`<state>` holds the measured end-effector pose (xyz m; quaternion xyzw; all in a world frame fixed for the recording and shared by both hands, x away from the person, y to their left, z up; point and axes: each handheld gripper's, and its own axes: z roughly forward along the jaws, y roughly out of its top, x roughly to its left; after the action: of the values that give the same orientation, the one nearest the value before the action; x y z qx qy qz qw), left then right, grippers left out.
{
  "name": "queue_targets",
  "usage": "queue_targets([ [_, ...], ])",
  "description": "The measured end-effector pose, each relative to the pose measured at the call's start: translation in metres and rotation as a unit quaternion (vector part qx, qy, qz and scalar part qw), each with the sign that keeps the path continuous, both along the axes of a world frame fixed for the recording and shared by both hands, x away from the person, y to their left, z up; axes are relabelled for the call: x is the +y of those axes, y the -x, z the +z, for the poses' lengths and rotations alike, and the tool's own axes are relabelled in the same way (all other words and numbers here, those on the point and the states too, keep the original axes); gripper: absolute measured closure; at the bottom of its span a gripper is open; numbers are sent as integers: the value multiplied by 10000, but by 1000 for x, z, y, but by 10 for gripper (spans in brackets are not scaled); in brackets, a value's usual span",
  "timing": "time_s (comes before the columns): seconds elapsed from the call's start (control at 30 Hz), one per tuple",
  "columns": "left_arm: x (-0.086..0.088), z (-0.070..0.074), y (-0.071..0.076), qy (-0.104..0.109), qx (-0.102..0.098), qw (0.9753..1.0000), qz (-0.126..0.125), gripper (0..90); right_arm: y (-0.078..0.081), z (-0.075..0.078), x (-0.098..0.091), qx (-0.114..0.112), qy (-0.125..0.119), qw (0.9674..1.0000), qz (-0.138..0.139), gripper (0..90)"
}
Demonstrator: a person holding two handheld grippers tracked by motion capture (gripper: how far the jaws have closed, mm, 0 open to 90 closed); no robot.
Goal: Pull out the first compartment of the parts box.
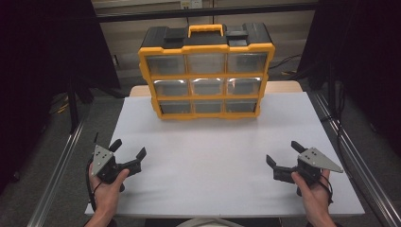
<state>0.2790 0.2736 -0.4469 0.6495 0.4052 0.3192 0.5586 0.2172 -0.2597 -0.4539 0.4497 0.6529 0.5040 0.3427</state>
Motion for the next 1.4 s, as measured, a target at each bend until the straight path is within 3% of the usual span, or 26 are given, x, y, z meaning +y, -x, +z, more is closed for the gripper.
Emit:
queue_targets([
  [0.13, -4, 2, -2, 77, -27, 10000, -45, 37, -1, -1, 0, 35, -4, 10000, -43, 4],
  [0.3, -9, 2, -3, -86, -76, 9999, -59, 37, -1, -2, 0, 92, -5, 10000, 16, 3],
  [0.37, -11, 1, -4, -58, -59, 9999, -127, 37, -1, -2, 0, 100, -11, 9999, 21, 3],
  [0.53, -17, 2, -8, -293, -149, 9994, -146, 37, -3, -3, -1, 122, -38, 9999, 16, 2],
  [0.63, -19, 1, -12, -159, -38, 9995, -259, 35, -5, -4, -1, 110, -49, 9999, 17, 3],
  [0.67, -20, 2, -13, -229, -25, 9995, -205, 30, -6, -4, -1, 108, -49, 9999, 15, 3],
  [0.73, -20, 2, -14, -356, -141, 9990, -242, 29, -6, -5, -1, 140, -41, 9999, 35, 5],
  [0.8, -22, 3, -15, -272, -117, 9993, -216, 29, -7, -5, -1, 149, -35, 9999, 49, 5],
  [0.87, -21, 4, -16, -377, -157, 9990, -159, 29, -7, -5, 0, 143, -33, 9999, 57, 5],
  [1.0, -19, 8, -19, -411, -148, 9988, -204, 29, -4, -3, 2, 163, -106, 9998, 74, 6],
  [1.03, -21, 7, -20, -349, -223, 9990, -156, 29, -4, -3, 2, 145, -73, 9998, 88, 5],
  [1.13, -22, 7, -26, -428, -233, 9985, -255, 29, -3, -2, 0, 139, -110, 9998, 8, 8],
  [1.17, -23, 9, -29, -542, -237, 9980, -228, 30, -3, -3, 0, 128, -73, 9999, -25, 10],
  [1.23, -24, 9, -32, -478, -267, 9981, -281, 30, -4, -3, 0, 121, -75, 9999, -59, 10],
  [1.27, -24, 12, -34, -559, -209, 9978, -297, 29, -4, -3, 0, 143, -75, 9999, -29, 11],
  [1.3, -28, 14, -38, -587, -350, 9974, -232, 29, -5, -3, 1, 140, -69, 9999, -5, 11],
  [1.4, -30, 17, -41, -610, -410, 9969, -270, 29, -4, -3, 2, 113, -61, 9999, 26, 10],
])
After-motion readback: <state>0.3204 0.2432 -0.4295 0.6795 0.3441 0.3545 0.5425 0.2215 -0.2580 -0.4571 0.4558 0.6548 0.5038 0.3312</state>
